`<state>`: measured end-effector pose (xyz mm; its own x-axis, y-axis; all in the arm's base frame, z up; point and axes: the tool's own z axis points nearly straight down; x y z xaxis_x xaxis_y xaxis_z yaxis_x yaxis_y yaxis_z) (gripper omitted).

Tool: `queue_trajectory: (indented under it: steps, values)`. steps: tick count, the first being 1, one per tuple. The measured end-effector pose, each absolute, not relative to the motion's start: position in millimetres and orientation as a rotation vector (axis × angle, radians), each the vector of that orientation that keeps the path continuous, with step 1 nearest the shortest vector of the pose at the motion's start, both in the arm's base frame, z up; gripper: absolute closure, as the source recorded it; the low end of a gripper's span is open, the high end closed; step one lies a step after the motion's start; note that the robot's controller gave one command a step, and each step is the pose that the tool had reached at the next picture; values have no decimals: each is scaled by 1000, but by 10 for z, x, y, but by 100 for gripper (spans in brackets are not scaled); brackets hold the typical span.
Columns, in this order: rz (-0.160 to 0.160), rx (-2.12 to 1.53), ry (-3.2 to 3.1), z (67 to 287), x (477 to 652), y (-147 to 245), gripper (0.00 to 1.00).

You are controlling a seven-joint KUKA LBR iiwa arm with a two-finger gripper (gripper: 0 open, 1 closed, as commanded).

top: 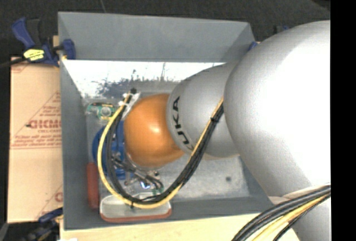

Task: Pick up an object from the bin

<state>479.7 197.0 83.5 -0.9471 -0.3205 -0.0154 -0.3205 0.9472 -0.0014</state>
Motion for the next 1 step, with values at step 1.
queue_trajectory:
  steps: [1]
  values:
    - [1,-316,3117,1328,4775,1807,0]
